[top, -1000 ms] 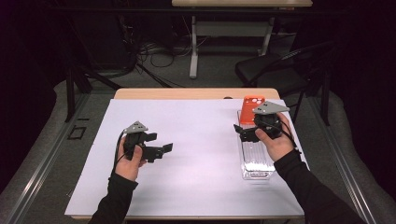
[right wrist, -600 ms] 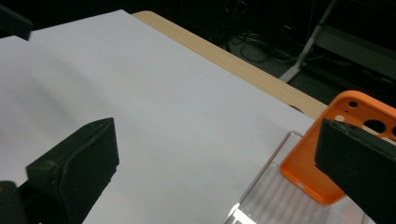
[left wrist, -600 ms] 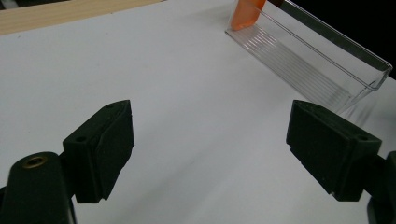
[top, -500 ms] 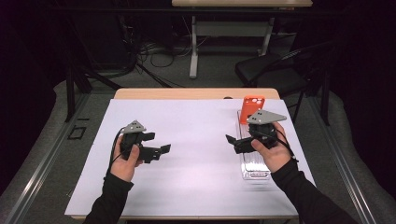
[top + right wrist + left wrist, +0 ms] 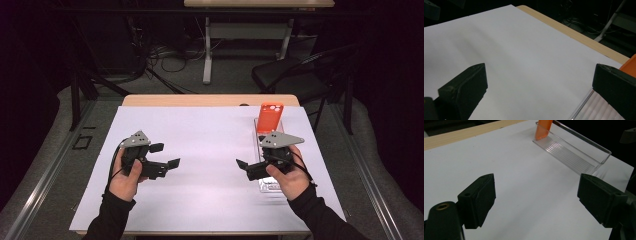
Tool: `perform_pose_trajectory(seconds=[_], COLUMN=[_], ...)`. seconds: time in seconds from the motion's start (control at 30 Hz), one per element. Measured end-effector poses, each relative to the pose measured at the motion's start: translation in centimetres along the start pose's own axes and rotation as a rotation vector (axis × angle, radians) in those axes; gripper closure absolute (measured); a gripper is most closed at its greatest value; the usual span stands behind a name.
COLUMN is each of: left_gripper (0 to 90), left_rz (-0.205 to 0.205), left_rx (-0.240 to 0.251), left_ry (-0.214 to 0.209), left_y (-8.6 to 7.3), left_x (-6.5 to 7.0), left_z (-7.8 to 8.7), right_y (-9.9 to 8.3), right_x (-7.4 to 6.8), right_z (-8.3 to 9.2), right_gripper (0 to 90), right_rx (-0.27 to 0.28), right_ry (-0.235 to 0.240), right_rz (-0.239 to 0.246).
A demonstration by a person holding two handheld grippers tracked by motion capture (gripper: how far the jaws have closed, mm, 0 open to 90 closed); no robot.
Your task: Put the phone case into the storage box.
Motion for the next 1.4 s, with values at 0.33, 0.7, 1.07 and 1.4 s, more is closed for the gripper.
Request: perform_pose_trajectory(seconds=[0.33, 0.7, 1.07, 1.4], left_gripper=[15.3, 15.2, 15.2, 15.2], left_rz=[-0.009, -0.030, -0.022, -0.027], left_rx=[-0.008, 0.017, 0.048, 0.051], left_ry=[-0.006, -0.010, -0.004, -0.003], left_y=[-2.1, -3.7, -4.6, -5.0], left_x=[0.6, 0.5, -0.3, -0.6], left_z=[0.2, 1.0, 1.1, 0.7], right_y=[-2.0, -4.5, -6.8, -7.4], right_x=[-2.0, -4.0, -5.8, -6.4], right_z=[0.9, 0.6, 0.0, -0.3], right_gripper=[0.0, 0.9, 1.0, 1.1], right_rx=[0.006, 0.013, 0.016, 0.038], right_ry=[0.024, 0.041, 0.044, 0.052], right_rz=[0.017, -0.006, 0.030, 0.019])
Point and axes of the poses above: each handheld gripper's, and its own axes: z roughly backward along the jaws, y roughly out of its top, x roughly to its right, the point moved 8 cm from there along -z, roughly forward along the jaws, and after that the axes turned 13 degrees about -y, right-handed, at the moved point
